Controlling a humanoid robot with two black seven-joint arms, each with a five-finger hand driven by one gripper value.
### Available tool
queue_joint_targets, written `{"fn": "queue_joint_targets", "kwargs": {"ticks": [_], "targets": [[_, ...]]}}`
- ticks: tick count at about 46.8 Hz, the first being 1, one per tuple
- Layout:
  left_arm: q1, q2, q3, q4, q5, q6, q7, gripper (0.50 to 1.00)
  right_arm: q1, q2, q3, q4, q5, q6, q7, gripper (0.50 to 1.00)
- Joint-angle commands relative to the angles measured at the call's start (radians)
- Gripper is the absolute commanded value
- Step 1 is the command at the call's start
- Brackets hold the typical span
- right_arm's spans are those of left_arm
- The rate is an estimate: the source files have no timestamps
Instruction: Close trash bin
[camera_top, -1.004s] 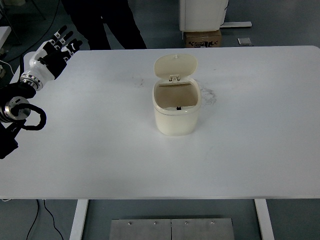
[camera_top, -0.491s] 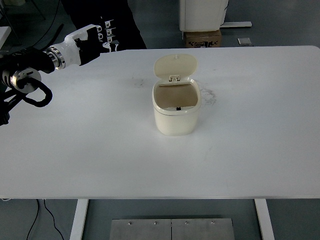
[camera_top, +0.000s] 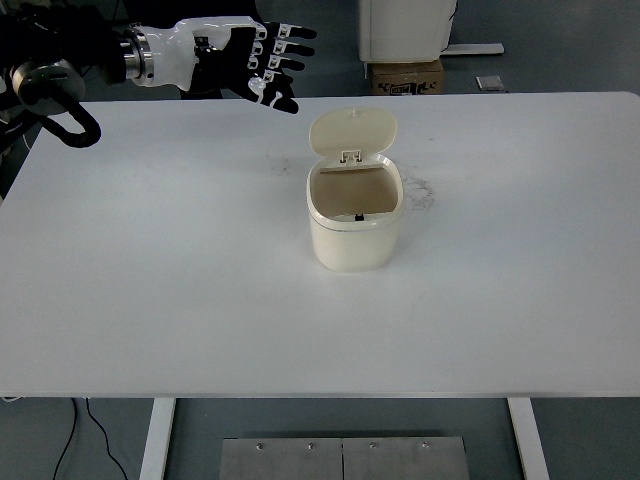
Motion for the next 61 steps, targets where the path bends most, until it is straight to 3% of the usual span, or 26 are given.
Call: {"fn": "queue_joint_targets", "kwargs": {"ticks": [1, 3, 16, 31, 42, 61], "targets": [[-0.029, -0.008, 0.016, 0.000, 0.085, -0.055, 0.000, 1.000, 0.000, 0.000, 0.000, 0.000, 0.000, 0.000, 0.000, 0.991], [-0.041, -0.016, 0.023, 0.000, 0.125, -0.080, 0.001, 1.000, 0.000, 0.000, 0.000, 0.000, 0.000, 0.000, 0.000, 0.991], [-0.116, -0.049, 0.050, 0.000, 0.279, -0.080, 0.001, 1.000, 0.000, 0.000, 0.000, 0.000, 0.000, 0.000, 0.000, 0.991], [-0.170, -0.108, 0.090, 0.000, 0.281, -0.080, 0.010, 1.000, 0.000, 0.000, 0.000, 0.000, 0.000, 0.000, 0.000, 0.991], [-0.170, -0.120, 0.105, 0.000, 0.281, -0.080, 0.065, 1.000, 0.000, 0.000, 0.000, 0.000, 0.001, 0.000, 0.000, 0.991], [-0.181, -0.163, 0.139, -0.011, 0.281, -0.080, 0.066, 1.000, 0.000, 0.000, 0.000, 0.000, 0.000, 0.000, 0.000, 0.991]]}}
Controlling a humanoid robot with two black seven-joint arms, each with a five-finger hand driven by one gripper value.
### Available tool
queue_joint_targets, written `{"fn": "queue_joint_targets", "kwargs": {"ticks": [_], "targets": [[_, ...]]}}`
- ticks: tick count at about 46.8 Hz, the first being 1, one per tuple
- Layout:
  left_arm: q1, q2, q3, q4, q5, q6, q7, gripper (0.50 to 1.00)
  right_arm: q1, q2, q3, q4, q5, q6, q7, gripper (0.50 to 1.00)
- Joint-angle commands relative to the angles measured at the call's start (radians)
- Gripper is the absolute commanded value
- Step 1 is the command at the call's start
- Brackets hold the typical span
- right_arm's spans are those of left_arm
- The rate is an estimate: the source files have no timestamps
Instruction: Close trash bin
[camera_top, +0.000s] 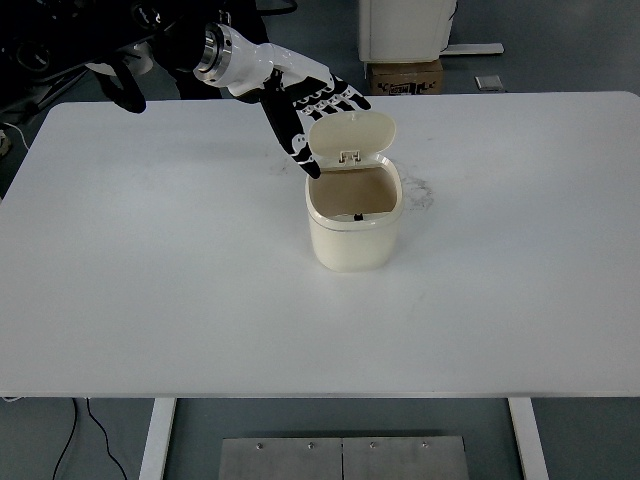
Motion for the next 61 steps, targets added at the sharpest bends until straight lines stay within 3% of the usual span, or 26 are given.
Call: {"fn": "queue_joint_targets", "kwargs": {"ticks": [1, 13, 22, 45, 61], "targets": [[-0.010, -0.002, 0.000, -0.012, 0.000, 0.000, 0.000, 1.000, 0.000, 0.000, 0.000, 0.000, 0.000, 0.002, 0.000, 0.991], [-0.032, -0.020, 0.000, -0.096, -0.011, 0.000, 0.001, 1.000, 0.000, 0.000, 0.000, 0.000, 0.001, 0.000, 0.000, 0.991], [-0.032, -0.028, 0.000, -0.121, -0.011, 0.000, 0.047, 1.000, 0.000, 0.000, 0.000, 0.000, 0.000, 0.000, 0.000, 0.991], [-0.053, -0.025, 0.069, -0.194, -0.009, 0.000, 0.093, 1.000, 0.000, 0.000, 0.000, 0.000, 0.000, 0.000, 0.000, 0.991], [-0.064, -0.037, 0.100, -0.199, 0.000, 0.000, 0.095, 1.000, 0.000, 0.000, 0.000, 0.000, 0.001, 0.000, 0.000, 0.991]]}}
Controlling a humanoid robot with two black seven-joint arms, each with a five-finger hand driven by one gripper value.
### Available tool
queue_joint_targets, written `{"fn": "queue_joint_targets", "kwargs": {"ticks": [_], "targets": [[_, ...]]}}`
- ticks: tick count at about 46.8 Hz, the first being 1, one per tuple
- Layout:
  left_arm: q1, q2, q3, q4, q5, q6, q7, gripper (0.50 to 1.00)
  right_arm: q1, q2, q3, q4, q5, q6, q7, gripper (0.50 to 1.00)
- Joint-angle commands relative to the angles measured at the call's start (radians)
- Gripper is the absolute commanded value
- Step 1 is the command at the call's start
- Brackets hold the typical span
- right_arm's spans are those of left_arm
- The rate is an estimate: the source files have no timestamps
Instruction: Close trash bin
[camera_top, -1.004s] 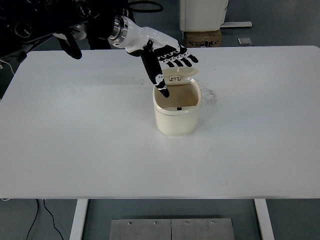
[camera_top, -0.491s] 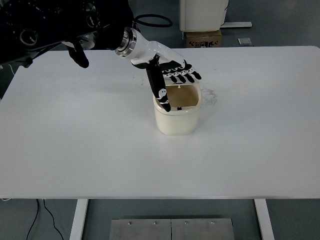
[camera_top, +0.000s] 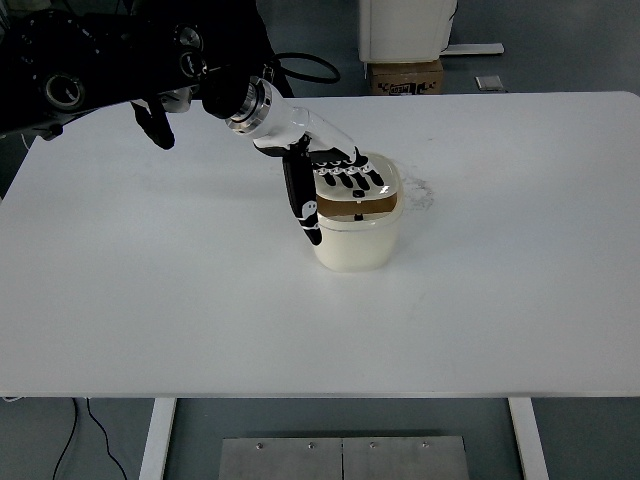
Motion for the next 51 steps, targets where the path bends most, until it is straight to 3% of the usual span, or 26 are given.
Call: {"fn": "queue_joint_targets", "kwargs": {"ticks": [1, 51], "targets": [[0.001, -0.009, 0.000, 0.001, 0.000, 0.000, 0.000, 1.000, 0.000, 0.000, 0.000, 0.000, 0.000, 0.000, 0.000, 0.991], [0.038, -0.044, 0.014, -0.001, 0.001, 0.000, 0.000, 1.000, 0.000, 0.000, 0.000, 0.000, 0.000, 0.000, 0.000, 0.991]]}}
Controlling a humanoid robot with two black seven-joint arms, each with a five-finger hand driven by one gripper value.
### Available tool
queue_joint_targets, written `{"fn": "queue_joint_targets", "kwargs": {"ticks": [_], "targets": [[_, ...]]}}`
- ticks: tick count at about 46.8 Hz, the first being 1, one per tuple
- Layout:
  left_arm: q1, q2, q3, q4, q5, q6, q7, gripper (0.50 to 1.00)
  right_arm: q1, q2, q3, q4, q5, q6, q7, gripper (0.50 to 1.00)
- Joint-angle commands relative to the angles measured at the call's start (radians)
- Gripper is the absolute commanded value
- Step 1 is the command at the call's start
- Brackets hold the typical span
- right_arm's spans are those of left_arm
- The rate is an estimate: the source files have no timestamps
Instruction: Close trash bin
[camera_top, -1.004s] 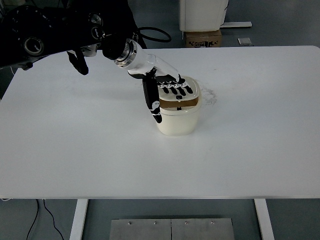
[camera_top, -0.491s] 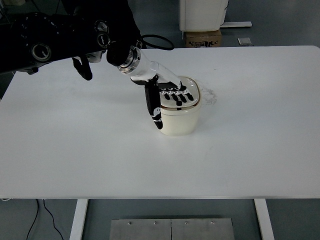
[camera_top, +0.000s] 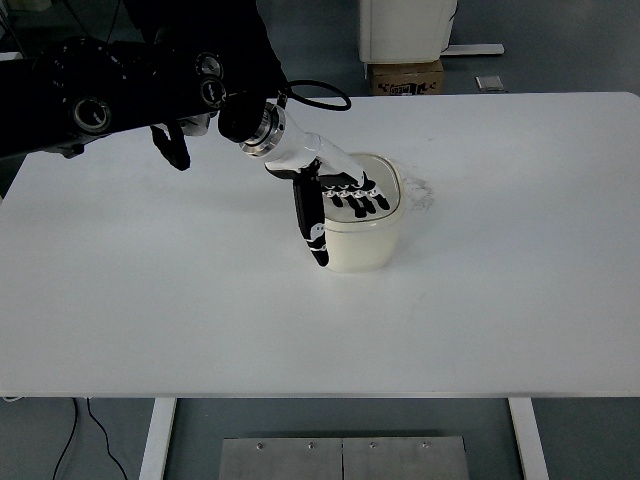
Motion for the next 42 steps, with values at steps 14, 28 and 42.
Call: {"fn": "queue_joint_targets", "kwargs": {"ticks": [14, 28, 42], "targets": [[-0.010, 0.012, -0.002, 0.003, -0.001, 0.000, -0.001, 1.000, 0.000, 0.000, -0.001, 0.000, 0.001, 0.000, 0.000, 0.991], [-0.015, 0.055, -0.026, 0.075, -0.069, 0.000, -0.011, 1.000, 0.000, 0.000, 0.000, 0.000, 0.001, 0.000, 0.000, 0.991], [0.008, 0.099, -0.082, 0.221, -0.325, 0.000, -0.015, 1.000, 0.000, 0.000, -0.001, 0.000, -0.001, 0.001, 0.000, 0.991]]}}
